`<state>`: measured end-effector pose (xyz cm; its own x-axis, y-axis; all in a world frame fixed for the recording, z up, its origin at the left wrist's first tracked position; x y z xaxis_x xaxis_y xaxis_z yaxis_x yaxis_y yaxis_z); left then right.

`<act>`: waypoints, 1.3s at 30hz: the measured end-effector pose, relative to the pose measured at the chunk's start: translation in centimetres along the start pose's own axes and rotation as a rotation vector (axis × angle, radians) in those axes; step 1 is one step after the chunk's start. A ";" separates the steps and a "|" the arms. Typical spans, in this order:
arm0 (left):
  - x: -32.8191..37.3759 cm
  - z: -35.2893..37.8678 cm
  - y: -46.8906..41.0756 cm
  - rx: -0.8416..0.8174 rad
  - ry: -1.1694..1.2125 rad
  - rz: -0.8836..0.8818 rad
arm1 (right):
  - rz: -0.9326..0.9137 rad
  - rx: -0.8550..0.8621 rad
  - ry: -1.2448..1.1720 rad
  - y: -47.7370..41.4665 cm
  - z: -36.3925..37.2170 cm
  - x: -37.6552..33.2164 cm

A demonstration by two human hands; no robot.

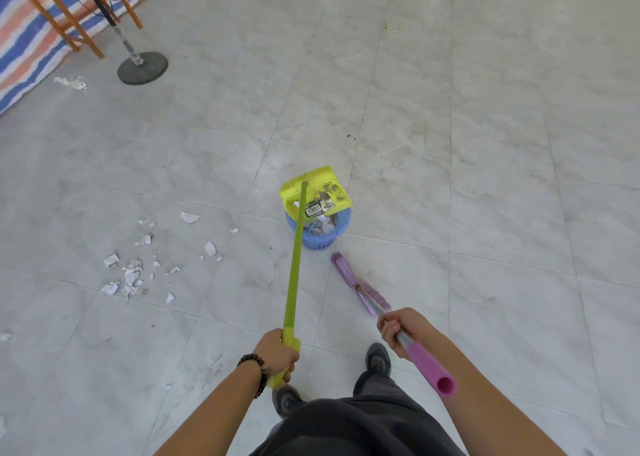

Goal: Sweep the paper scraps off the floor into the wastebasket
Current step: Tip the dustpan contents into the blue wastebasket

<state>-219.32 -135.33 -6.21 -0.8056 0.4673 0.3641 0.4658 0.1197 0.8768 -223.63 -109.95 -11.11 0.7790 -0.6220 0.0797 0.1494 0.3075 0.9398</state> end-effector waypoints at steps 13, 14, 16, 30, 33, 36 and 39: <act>-1.3 -0.2 -1.8 0.078 -0.089 -0.034 | -0.002 0.034 0.060 0.7 -0.3 -0.1; -1.3 -0.4 -1.9 0.099 -0.095 -0.023 | -0.009 0.036 0.055 0.6 -0.3 -0.2; -1.4 -0.4 -1.6 0.123 -0.106 -0.011 | -0.015 0.041 0.047 0.6 -0.5 -0.6; 2.8 1.3 -0.3 -0.147 0.324 -0.018 | -0.045 0.122 0.164 2.7 -0.3 -0.9; 5.5 1.3 0.5 -0.200 0.492 0.010 | -0.096 0.127 0.171 4.0 -0.4 -1.2; 7.8 0.8 1.1 -0.251 0.638 0.049 | -0.153 0.148 0.183 5.0 -0.8 -1.5; 9.5 -0.5 1.3 -0.268 0.697 0.089 | -0.227 0.191 0.225 5.4 -1.1 -1.7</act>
<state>-226.51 -131.14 -1.46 -0.8556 -0.2084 0.4739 0.5069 -0.1514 0.8486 -223.54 -106.43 -6.49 0.8567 -0.4784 -0.1930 0.2337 0.0265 0.9719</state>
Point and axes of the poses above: each hand's wrist, its own y-axis away from the middle knuckle, its own z-axis out of the palm, x = y × z, the point moved 8 cm from there along -y, towards the middle knuckle, and after that the axes turned 8 degrees about -y, right-handed, at the moved point
